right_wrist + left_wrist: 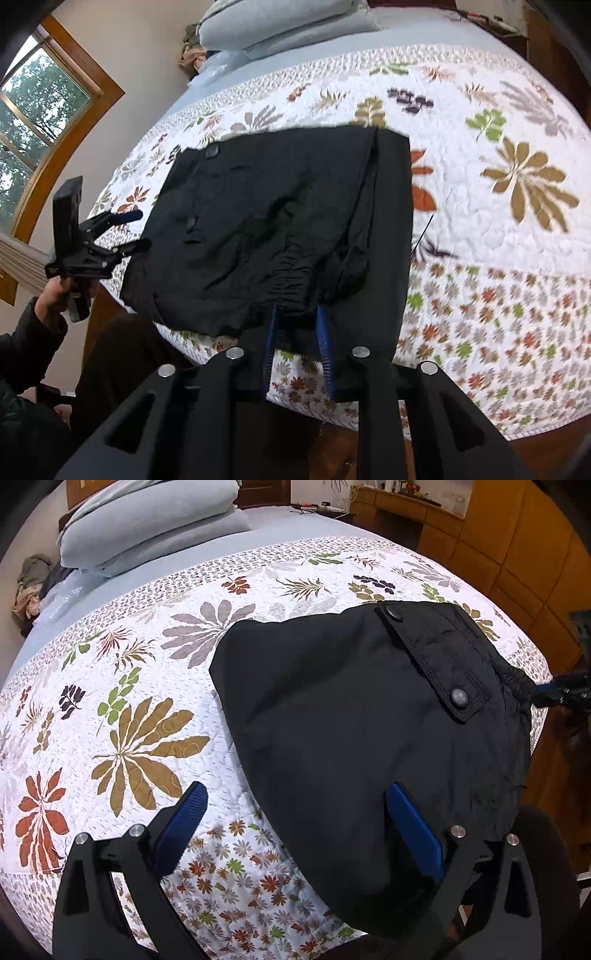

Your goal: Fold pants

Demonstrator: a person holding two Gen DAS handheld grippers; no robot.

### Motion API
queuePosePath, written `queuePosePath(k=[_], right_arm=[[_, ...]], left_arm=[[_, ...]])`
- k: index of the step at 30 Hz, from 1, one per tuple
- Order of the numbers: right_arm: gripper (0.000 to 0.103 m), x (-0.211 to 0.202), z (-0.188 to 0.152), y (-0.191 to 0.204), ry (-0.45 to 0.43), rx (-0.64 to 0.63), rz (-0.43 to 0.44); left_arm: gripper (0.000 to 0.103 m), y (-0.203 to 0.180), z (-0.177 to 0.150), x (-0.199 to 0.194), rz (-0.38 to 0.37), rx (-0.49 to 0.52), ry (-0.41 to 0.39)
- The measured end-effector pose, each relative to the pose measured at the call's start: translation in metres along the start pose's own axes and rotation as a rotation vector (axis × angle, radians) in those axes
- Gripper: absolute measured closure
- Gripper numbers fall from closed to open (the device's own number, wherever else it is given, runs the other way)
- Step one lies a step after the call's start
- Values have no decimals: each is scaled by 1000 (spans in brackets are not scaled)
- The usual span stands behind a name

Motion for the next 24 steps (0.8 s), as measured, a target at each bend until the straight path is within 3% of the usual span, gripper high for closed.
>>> queuePosePath(k=[2,3,4,5,11,19,24], right_arm=[[64,-5,6,0,-22,14,6],[51,-8,10,-5,-42,39,24],[29,-9,15,-10,-54,67,34],[24,-10,19,-15,-65,89,38],[18,2,43,-53,-53,204,133],[12,39,50,-78,19,255,192],[5,66,49,-75,86,236,220]], left_arm=[[5,2,1,-1,2,-14,6],[5,4,1,-1,-8,-32,11],[5,7,1,-1,-28,-57,19],[5,13,1,-1,-55,-95,31],[5,35,-3,16,-208,-276,134],[5,42,-10,46,-404,-397,225],[4,39,-9,63,-487,-445,270]])
Point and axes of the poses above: each gripper's, at about its wrist camera, not at the fingertips, and x roughly the way its jaws point, y to its left, z to its top, the point moved 1 cm from there along x, roughly the way its jaws point, and after that the axes turned 3 degrees about -x, right-handed, at the moved point
